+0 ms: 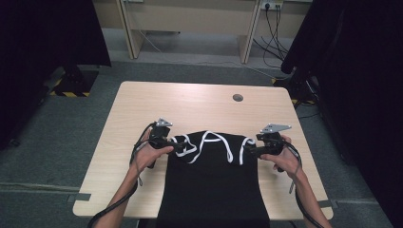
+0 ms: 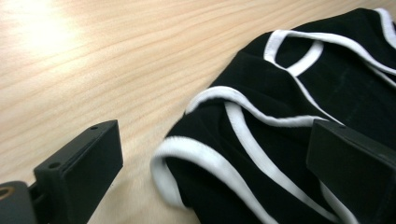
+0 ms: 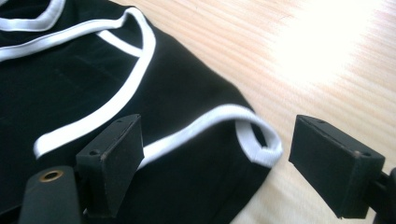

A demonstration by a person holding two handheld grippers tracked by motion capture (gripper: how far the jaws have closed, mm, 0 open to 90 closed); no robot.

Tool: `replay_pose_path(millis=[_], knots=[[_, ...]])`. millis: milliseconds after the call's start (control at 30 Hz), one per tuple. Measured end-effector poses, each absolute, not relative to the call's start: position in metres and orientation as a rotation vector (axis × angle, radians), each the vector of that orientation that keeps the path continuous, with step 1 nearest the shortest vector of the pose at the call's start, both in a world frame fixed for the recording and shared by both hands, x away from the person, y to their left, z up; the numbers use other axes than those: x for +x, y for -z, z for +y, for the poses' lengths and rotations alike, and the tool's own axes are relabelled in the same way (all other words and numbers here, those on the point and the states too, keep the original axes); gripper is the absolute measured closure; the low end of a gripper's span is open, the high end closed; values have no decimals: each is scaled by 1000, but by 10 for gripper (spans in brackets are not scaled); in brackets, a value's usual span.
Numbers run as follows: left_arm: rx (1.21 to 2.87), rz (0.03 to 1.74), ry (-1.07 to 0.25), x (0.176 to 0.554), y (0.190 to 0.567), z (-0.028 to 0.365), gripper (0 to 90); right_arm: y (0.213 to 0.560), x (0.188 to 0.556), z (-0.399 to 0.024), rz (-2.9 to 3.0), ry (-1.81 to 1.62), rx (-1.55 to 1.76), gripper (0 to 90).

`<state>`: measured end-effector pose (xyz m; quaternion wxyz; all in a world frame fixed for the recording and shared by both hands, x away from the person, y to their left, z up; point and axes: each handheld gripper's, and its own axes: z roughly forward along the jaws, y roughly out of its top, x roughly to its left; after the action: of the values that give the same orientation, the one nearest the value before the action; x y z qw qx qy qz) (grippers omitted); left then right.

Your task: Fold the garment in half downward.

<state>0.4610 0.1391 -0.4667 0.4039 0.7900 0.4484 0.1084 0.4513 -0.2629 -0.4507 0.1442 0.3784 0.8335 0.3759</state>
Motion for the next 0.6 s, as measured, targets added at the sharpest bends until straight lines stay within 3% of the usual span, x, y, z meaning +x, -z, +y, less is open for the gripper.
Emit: replay_pose_path(millis=[367,467,600], knots=[[2037,1137,-255,482,475,126,59,461,484,-245,2457,-1033,1115,191],[2046,1111,-286,481,477,124,124,464,491,-242,2466,-1059,1125,232],[2067,1089,-341,475,476,121,299,470,490,-236,2500,-994,1048,317]])
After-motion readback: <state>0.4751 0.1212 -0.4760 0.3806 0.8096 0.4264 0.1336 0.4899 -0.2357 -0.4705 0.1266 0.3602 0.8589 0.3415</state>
